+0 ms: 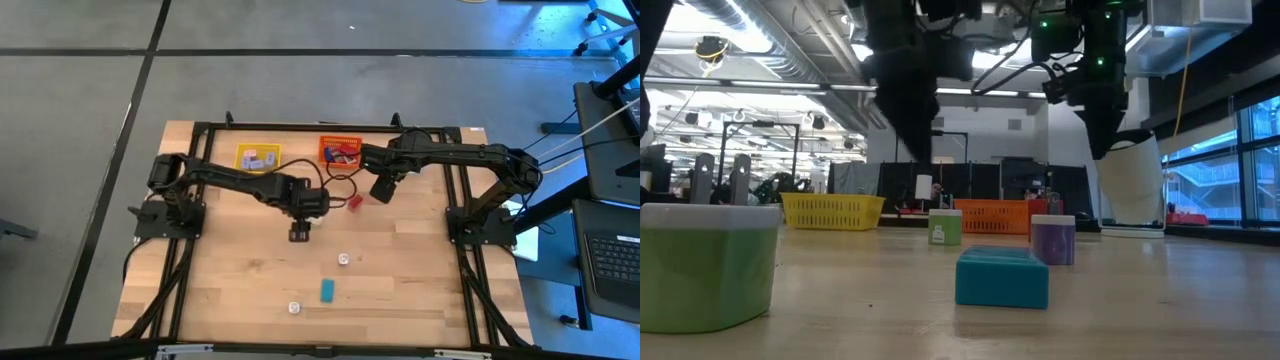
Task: Pick & Place Office items
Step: Put the top green changer adapter into the yellow bin
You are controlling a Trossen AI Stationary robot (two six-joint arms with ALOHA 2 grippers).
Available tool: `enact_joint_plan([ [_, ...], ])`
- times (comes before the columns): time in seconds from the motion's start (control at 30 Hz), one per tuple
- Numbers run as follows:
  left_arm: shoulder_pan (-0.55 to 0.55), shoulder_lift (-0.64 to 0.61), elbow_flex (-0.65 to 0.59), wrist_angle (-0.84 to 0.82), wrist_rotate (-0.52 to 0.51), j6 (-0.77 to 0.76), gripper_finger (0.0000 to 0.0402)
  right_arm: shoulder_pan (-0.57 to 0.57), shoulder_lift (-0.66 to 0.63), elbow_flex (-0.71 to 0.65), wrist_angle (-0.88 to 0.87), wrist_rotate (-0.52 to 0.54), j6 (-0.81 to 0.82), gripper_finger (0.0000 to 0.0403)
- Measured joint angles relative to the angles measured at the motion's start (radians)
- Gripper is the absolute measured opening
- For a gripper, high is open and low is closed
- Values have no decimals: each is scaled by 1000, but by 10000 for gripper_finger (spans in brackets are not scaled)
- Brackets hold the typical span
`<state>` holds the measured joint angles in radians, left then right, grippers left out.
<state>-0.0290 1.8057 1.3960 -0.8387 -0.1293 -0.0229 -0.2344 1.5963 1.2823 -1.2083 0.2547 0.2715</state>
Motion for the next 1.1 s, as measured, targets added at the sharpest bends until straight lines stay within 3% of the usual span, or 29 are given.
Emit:
enact_joint_plan([
  [0.1, 13, -7, -3, -66, 11, 73, 253, 0, 0, 0, 8, 0, 43, 217],
  [0.2, 33, -79, -100, 20, 35, 138, 253, 0, 0, 0, 11, 0, 99, 217],
  [0.43, 107, -354, -511, 495, 61, 80, 253, 0, 0, 0, 11, -3, 202, 217],
  [0.57, 123, -438, -705, 809, 43, 126, 253, 0, 0, 0, 13, -8, 215, 217],
  [0.77, 152, -408, -849, 1156, 160, 304, 253, 0, 0, 0, 18, -9, 215, 217],
  [1.1, 158, -269, -857, 1259, 185, 237, 253, 0, 0, 0, 28, -9, 216, 217],
])
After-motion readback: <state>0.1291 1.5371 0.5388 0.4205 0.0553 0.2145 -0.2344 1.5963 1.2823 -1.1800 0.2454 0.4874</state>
